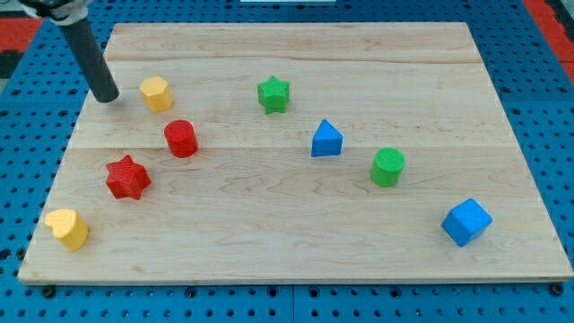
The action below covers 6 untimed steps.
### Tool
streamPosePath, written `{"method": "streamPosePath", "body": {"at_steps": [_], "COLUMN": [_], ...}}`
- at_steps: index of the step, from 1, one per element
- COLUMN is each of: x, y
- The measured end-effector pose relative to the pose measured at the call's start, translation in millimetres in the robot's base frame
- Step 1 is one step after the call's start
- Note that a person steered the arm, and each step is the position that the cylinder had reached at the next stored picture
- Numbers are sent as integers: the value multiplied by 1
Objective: Slide the yellow hexagon to the left side of the green star
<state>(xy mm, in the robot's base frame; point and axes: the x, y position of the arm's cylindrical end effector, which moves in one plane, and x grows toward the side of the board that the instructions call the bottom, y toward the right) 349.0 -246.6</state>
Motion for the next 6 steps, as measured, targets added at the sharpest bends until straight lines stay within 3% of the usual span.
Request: {"method": "streamPosePath", "body": {"at_steps": [2,3,4,5,6], "x": [31,-13,-19,-4,21], "y": [100,82,116,163,166]}}
